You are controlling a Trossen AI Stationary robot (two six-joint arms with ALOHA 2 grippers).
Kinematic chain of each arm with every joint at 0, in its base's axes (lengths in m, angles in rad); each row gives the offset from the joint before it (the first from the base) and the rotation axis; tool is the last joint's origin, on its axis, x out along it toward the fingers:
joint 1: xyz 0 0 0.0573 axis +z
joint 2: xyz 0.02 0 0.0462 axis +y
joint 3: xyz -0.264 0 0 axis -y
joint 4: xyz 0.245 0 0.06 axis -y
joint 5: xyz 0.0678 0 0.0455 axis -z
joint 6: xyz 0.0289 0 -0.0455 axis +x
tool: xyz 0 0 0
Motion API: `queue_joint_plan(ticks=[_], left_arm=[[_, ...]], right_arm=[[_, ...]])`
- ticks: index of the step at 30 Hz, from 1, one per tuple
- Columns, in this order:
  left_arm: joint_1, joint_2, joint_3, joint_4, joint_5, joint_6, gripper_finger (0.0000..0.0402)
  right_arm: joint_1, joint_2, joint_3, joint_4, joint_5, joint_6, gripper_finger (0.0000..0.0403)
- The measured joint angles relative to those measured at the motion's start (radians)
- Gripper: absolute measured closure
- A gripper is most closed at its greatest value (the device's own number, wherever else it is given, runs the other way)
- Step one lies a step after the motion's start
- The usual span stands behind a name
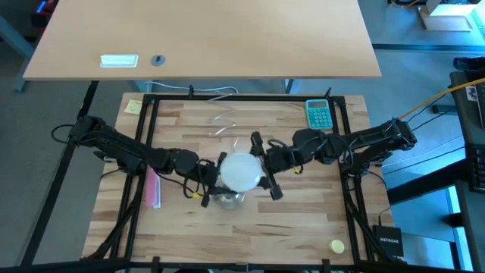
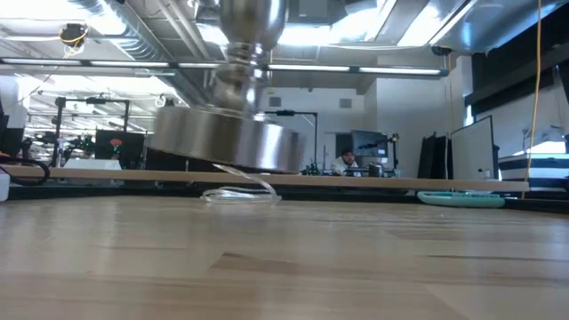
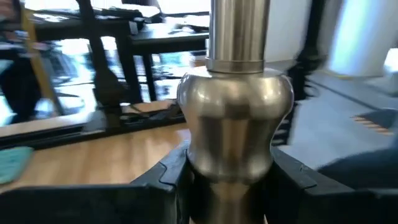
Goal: Screw lightbulb
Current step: Remove the white lightbulb from the silver lamp
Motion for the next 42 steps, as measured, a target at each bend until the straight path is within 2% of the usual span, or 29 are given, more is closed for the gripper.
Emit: queue_joint_plan(ticks=[3,7,10,12,15,22,26,29,33,34,37,42], left_arm=[[-0.008,-0.004,0.002,0.014,-0.118,0.006,0.0278],[-0.032,-0.011,0.003,0.014,-0.394,0.008,0.0278],[-0.054,-0.011,0.003,0.008,-0.64,0.031,0.0278],[-0.058,-0.011,0.003,0.005,-0.766,0.032,0.0278],[-0.058,-0.011,0.003,0.005,-0.844,0.023,0.0278],[-0.061,0.011,0.003,0.0,-0.844,-0.004,0.0277],[-0.066,0.014,0.003,0.0,-0.845,0.015,0.0277],[-0.07,0.014,0.003,0.006,-0.846,0.021,0.0278],[-0.071,0.014,0.003,0.003,-0.843,0.018,0.0277],[-0.071,0.013,0.002,0.0,-0.83,0.032,0.0277],[-0.071,0.009,0.001,0.003,-0.715,0.051,0.0278],[-0.061,0.0,0.001,0.003,-0.317,0.029,0.0278]], right_arm=[[-0.003,-0.014,-0.002,-0.029,0.096,-0.005,0.0105],[-0.001,-0.059,-0.002,-0.104,0.287,0.021,0.0035],[0.012,-0.076,-0.002,-0.144,0.451,0.044,0.0014],[0.021,-0.075,-0.002,-0.152,0.505,0.044,0.0012],[0.023,-0.047,-0.002,-0.093,0.513,0.044,0.0018],[0.021,0.035,-0.002,0.091,0.628,-0.037,0.0047],[0.023,0.041,-0.002,0.124,0.638,-0.113,0.0081],[0.024,0.033,-0.002,0.105,0.633,-0.114,0.0133],[0.025,0.031,-0.002,0.088,0.616,-0.108,0.0242],[0.025,0.031,-0.002,0.086,0.598,-0.102,0.0258],[0.025,0.021,-0.002,0.061,0.5,-0.109,0.0255],[0.026,0.004,0.0,0.03,0.184,-0.064,0.0255]])
